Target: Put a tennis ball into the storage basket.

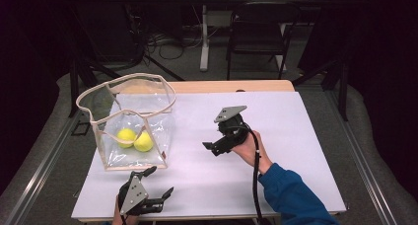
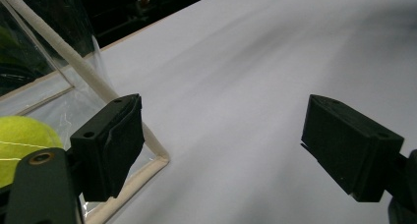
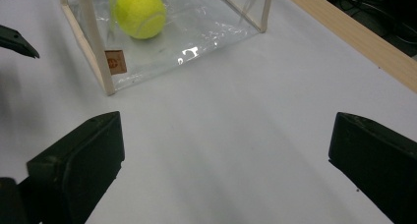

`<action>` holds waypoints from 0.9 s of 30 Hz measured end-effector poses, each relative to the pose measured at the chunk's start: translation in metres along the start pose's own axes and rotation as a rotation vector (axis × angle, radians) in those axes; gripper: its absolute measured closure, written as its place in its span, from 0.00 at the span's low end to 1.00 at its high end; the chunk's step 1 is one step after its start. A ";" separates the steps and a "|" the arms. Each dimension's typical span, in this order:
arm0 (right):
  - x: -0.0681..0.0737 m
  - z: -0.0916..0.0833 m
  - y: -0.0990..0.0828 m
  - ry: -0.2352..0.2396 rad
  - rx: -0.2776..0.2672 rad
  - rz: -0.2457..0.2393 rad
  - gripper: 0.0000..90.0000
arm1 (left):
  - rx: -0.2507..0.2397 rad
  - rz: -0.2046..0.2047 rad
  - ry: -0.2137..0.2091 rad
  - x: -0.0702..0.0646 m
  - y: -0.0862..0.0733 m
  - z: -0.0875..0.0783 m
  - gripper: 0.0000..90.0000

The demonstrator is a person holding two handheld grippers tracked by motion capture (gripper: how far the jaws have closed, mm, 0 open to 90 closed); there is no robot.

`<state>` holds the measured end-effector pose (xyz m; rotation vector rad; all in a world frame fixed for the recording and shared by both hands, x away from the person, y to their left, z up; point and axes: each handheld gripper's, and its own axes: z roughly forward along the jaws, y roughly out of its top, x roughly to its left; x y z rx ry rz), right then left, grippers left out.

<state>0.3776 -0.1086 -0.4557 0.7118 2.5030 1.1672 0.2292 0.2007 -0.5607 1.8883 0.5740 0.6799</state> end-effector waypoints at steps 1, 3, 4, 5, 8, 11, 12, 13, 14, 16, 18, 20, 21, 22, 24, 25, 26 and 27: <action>0.000 0.000 -0.002 0.001 0.001 -0.001 0.00 | 0.000 0.000 0.000 0.000 0.000 0.000 0.18; 0.000 -0.002 -0.007 -0.001 0.002 -0.002 0.00 | 0.000 0.000 0.000 0.000 0.000 0.000 0.18; 0.001 -0.002 -0.009 -0.001 0.004 -0.001 0.00 | 0.000 0.001 0.000 0.000 0.000 0.000 0.18; 0.001 -0.002 -0.011 -0.001 0.005 0.000 0.00 | -0.001 0.001 0.000 0.000 0.000 0.000 0.18; 0.001 -0.003 -0.019 -0.006 0.010 -0.002 0.00 | 0.000 0.002 0.000 0.000 0.000 0.000 0.18; 0.002 -0.003 -0.025 -0.008 0.013 -0.002 0.00 | 0.000 0.003 0.000 0.000 0.000 0.000 0.18; 0.003 -0.004 -0.028 -0.008 0.008 -0.006 0.00 | 0.000 0.004 0.000 0.000 0.000 0.000 0.18; 0.003 -0.004 -0.030 -0.011 0.008 -0.008 0.00 | 0.000 0.004 0.001 0.000 0.000 0.000 0.18; 0.003 -0.005 -0.032 -0.011 0.008 -0.008 0.00 | -0.001 0.002 0.001 0.000 0.000 0.000 0.18; 0.004 -0.005 -0.037 -0.011 0.008 -0.008 0.00 | -0.001 0.002 0.000 0.000 0.000 0.000 0.18; 0.005 -0.005 -0.041 -0.012 0.008 -0.010 0.00 | -0.001 0.002 0.001 0.000 0.000 0.000 0.18; 0.006 -0.006 -0.044 -0.016 0.010 -0.010 0.00 | -0.001 0.002 0.002 0.001 0.000 0.000 0.18; 0.006 -0.007 -0.047 -0.015 0.008 -0.009 0.00 | 0.000 0.000 0.001 0.001 0.000 0.000 0.18; 0.006 -0.007 -0.048 -0.018 0.007 -0.013 0.00 | -0.001 0.000 0.002 0.001 0.000 0.000 0.18; 0.007 -0.008 -0.052 -0.023 0.006 -0.012 0.00 | -0.001 0.003 0.001 0.001 0.000 0.000 0.18; 0.008 -0.009 -0.053 -0.027 0.006 -0.010 0.00 | 0.000 0.003 0.001 0.001 0.000 0.000 0.18; 0.008 -0.010 -0.055 -0.029 0.006 -0.009 0.00 | 0.000 0.003 0.001 0.001 0.000 0.000 0.18; 0.008 -0.010 -0.057 -0.029 0.006 -0.007 0.00 | -0.001 0.003 0.002 0.001 0.000 0.000 0.18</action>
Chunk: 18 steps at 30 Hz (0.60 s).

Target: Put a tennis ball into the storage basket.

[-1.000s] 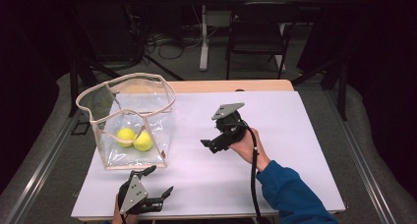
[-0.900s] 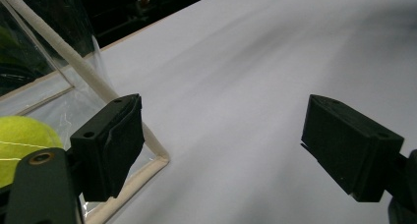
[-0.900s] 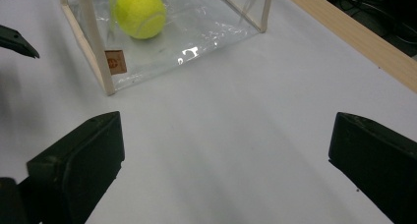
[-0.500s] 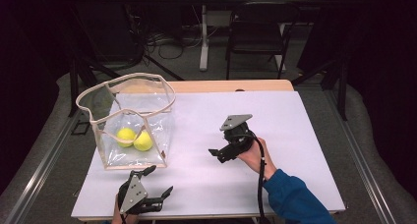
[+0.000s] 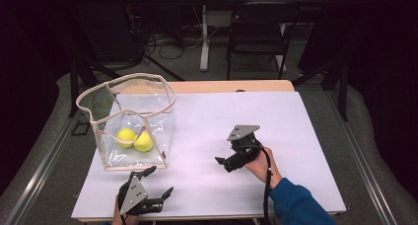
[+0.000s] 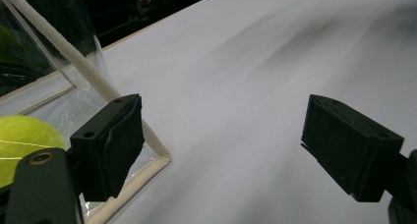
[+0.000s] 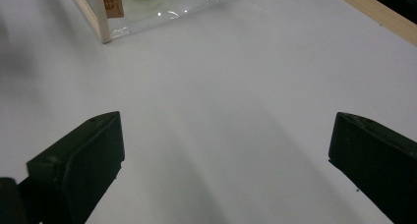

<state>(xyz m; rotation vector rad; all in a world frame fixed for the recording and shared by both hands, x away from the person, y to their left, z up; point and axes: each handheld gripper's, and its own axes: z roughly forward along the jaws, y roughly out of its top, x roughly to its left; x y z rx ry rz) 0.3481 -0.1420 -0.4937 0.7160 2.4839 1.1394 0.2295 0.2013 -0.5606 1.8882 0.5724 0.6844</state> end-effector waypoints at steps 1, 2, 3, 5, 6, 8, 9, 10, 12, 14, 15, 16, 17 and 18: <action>0.000 0.000 -0.002 -0.003 0.000 0.001 0.00 | 0.000 0.000 0.000 0.000 0.000 0.000 0.18; 0.001 -0.001 -0.003 -0.003 0.001 0.001 0.00 | 0.000 -0.002 -0.001 0.000 0.000 0.000 0.18; 0.001 -0.001 -0.006 -0.005 0.001 0.003 0.00 | 0.000 -0.003 0.002 0.000 0.000 0.000 0.18; 0.002 -0.002 -0.009 -0.012 0.003 0.005 0.00 | 0.000 -0.003 0.001 0.000 0.000 0.000 0.18; 0.002 -0.003 -0.012 -0.014 0.001 0.006 0.00 | 0.000 -0.003 0.001 0.000 0.000 0.000 0.18; 0.002 -0.004 -0.016 -0.015 0.002 0.010 0.00 | 0.001 -0.001 0.002 0.000 0.000 0.000 0.18; 0.002 -0.004 -0.018 -0.016 0.002 0.012 0.00 | 0.001 -0.001 0.002 0.000 0.000 0.000 0.18; 0.002 -0.005 -0.020 -0.016 0.006 0.017 0.00 | 0.001 -0.001 0.002 0.000 0.000 0.000 0.18; 0.003 -0.005 -0.025 -0.017 0.008 0.020 0.00 | 0.002 0.002 0.001 0.000 0.000 0.000 0.18; 0.003 -0.005 -0.029 -0.019 0.008 0.020 0.00 | 0.001 -0.001 0.003 0.000 0.000 0.000 0.18; 0.003 -0.006 -0.032 -0.021 0.010 0.022 0.00 | 0.002 -0.002 0.003 0.000 0.000 0.000 0.18; 0.003 -0.006 -0.034 -0.024 0.013 0.023 0.00 | 0.002 -0.002 0.003 0.000 0.000 0.000 0.18; 0.003 -0.007 -0.036 -0.024 0.012 0.028 0.00 | 0.002 0.000 0.002 0.000 0.000 0.000 0.18; 0.003 -0.007 -0.039 -0.026 0.008 0.034 0.00 | 0.003 -0.002 0.003 0.000 0.000 0.000 0.18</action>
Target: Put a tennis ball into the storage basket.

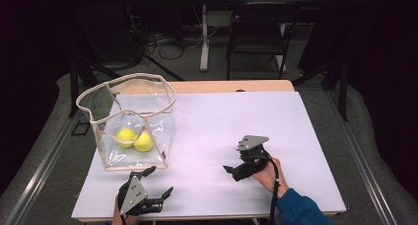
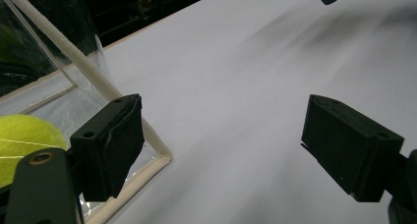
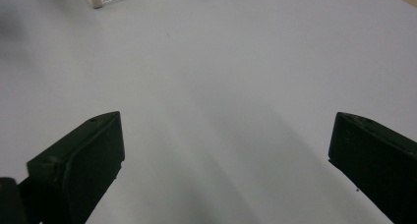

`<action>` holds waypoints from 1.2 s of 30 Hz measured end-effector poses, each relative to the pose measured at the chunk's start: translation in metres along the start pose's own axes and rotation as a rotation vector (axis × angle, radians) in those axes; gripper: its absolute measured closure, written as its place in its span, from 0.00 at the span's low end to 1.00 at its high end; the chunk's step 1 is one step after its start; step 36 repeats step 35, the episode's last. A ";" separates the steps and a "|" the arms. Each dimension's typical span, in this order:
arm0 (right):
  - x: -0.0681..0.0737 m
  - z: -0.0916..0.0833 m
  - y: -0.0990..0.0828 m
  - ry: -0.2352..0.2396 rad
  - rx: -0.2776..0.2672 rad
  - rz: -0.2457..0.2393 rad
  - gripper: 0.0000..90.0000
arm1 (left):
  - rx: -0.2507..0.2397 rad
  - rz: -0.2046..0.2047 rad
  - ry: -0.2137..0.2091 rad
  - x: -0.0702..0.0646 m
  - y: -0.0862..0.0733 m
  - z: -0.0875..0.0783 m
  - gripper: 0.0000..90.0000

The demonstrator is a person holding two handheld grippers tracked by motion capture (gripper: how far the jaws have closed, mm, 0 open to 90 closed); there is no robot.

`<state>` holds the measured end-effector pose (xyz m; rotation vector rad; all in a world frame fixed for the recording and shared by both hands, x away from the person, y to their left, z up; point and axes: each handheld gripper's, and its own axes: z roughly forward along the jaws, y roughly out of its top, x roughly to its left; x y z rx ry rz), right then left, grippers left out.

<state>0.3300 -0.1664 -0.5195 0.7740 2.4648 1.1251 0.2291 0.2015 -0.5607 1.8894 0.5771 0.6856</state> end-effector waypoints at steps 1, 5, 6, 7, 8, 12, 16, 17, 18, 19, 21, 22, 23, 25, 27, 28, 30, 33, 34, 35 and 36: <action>0.000 -0.001 -0.002 0.001 0.003 0.004 0.00 | 0.000 0.000 0.000 0.000 0.000 0.000 0.18; 0.000 -0.004 -0.012 -0.011 0.010 0.013 0.00 | 0.001 0.006 -0.002 0.000 0.000 0.000 0.18; 0.000 -0.005 -0.015 -0.014 0.013 0.012 0.00 | 0.001 0.006 -0.002 0.000 0.000 0.000 0.18; 0.000 -0.007 -0.017 -0.016 0.016 0.017 0.00 | 0.001 0.004 -0.002 0.000 0.000 0.000 0.18; 0.000 -0.008 -0.019 -0.019 0.018 0.019 0.00 | 0.001 0.005 -0.002 0.000 0.000 0.000 0.18; 0.001 -0.014 -0.026 -0.038 0.014 0.026 0.00 | 0.001 0.005 -0.001 0.000 0.000 0.000 0.18; 0.000 -0.020 -0.033 -0.054 0.014 0.038 0.00 | 0.001 0.006 -0.002 0.000 0.000 0.000 0.18; 0.000 -0.021 -0.034 -0.058 0.012 0.039 0.00 | 0.002 0.006 -0.002 0.000 0.000 0.000 0.18; 0.000 -0.023 -0.036 -0.059 0.012 0.045 0.00 | 0.002 0.007 -0.002 0.000 0.000 0.000 0.18; 0.001 -0.023 -0.037 -0.059 0.012 0.047 0.00 | 0.002 0.007 -0.002 0.000 0.000 0.000 0.18; 0.002 -0.024 -0.040 -0.064 0.021 0.051 0.00 | 0.001 0.003 0.002 0.000 0.000 0.000 0.18; 0.003 -0.024 -0.042 -0.064 0.020 0.054 0.00 | 0.001 0.003 0.003 0.000 0.000 0.000 0.18; 0.003 -0.024 -0.043 -0.066 0.023 0.051 0.00 | 0.001 0.003 0.003 0.000 0.000 0.000 0.18; 0.004 -0.026 -0.047 -0.071 0.026 0.056 0.00 | 0.001 0.003 0.003 0.000 0.000 0.000 0.18; 0.005 -0.028 -0.051 -0.073 0.019 0.068 0.00 | 0.002 0.005 0.005 0.000 0.000 0.000 0.18; 0.006 -0.029 -0.052 -0.074 0.020 0.069 0.00 | 0.002 0.005 0.005 0.000 0.000 0.000 0.18; 0.008 -0.030 -0.055 -0.077 0.021 0.067 0.00 | 0.003 0.005 0.005 0.001 0.000 0.000 0.18; 0.011 -0.031 -0.059 -0.082 0.021 0.068 0.00 | 0.004 0.007 0.002 0.001 0.000 0.000 0.18; 0.011 -0.031 -0.060 -0.084 0.021 0.067 0.00 | 0.004 0.007 0.002 0.001 0.000 0.000 0.18; 0.011 -0.032 -0.060 -0.085 0.023 0.071 0.00 | 0.005 0.007 0.000 0.001 0.000 0.000 0.18; 0.011 -0.032 -0.060 -0.085 0.023 0.071 0.00 | 0.005 0.007 0.000 0.001 0.000 0.000 0.18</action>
